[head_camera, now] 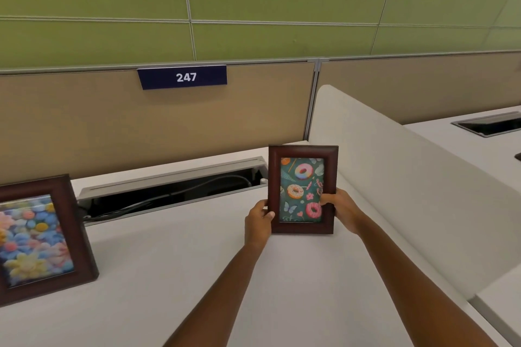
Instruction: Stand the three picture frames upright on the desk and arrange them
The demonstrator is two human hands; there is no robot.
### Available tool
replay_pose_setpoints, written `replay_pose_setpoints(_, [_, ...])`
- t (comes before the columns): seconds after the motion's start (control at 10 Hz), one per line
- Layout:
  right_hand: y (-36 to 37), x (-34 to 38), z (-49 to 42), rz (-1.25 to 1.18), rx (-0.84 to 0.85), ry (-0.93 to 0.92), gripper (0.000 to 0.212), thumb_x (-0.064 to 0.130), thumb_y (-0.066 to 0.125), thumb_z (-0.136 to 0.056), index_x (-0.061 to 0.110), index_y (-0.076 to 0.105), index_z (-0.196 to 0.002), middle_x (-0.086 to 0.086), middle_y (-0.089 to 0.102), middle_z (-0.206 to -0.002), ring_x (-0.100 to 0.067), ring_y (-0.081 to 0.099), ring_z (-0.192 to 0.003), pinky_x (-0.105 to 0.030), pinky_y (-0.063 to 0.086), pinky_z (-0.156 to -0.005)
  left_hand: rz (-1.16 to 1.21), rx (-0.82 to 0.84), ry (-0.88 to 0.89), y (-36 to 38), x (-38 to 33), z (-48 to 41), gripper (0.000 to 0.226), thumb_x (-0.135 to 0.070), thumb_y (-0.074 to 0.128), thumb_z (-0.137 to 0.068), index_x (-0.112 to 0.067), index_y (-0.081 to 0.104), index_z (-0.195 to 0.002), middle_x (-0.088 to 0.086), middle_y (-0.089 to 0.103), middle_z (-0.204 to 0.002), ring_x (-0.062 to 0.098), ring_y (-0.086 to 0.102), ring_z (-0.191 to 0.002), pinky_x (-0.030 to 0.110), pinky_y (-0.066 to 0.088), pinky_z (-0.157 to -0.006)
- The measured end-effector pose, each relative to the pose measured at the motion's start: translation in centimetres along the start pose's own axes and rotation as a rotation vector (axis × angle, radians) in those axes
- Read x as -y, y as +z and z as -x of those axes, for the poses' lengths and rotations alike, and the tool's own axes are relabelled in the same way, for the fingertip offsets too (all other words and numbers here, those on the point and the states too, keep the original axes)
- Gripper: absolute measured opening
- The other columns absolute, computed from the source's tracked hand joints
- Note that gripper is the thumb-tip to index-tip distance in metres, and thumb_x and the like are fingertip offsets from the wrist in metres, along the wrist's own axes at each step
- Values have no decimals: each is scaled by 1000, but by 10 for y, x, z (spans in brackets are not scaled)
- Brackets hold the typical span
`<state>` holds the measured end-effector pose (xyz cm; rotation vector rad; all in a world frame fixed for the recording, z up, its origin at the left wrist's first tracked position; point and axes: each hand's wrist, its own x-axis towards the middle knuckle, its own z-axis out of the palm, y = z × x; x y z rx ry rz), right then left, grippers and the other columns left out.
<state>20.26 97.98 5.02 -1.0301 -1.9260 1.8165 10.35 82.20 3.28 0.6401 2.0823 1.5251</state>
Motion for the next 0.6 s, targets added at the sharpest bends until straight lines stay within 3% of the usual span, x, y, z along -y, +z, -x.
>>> replay_pose_setpoints(0.2, [-1, -5, -3, -11, -27, 6, 38, -3, 47, -82, 0, 48, -120, -21, 59, -123, -37, 57, -111, -51, 44, -101, -25, -17, 12, 4, 3, 0, 33, -7, 42, -95, 0, 46, -127, 19, 58, -127, 33, 56, -116, 43, 49, -98])
replay_pose_setpoints(0.4, [1, -16, 7, -51, -18, -2, 37, 2, 53, -84, 7, 45, -120, -19, 57, -126, -29, 59, -103, -37, 53, -82, -100, 5, 20, 1, 13, 8, 33, -8, 44, -94, 1, 45, -126, 19, 58, -126, 33, 56, -116, 38, 49, -96])
replay_pose_setpoints(0.5, [-3, -33, 18, -70, -47, -10, 60, 2, 59, -82, 7, 30, -135, -18, 46, -137, -30, 52, -117, -41, 46, -97, -183, 82, 55, 2, 25, 19, 44, -11, 50, -92, -3, 36, -133, 14, 46, -139, 30, 42, -131, 37, 38, -108])
replay_pose_setpoints(0.6, [4, -47, 40, -11, -170, -44, 72, 10, 62, -84, 12, 19, -141, -11, 28, -151, -28, 32, -136, -43, 32, -108, -470, 69, 88, 5, 43, 34, 58, -27, 46, -94, -12, 19, -144, 7, 21, -155, 24, 15, -144, 34, 21, -116])
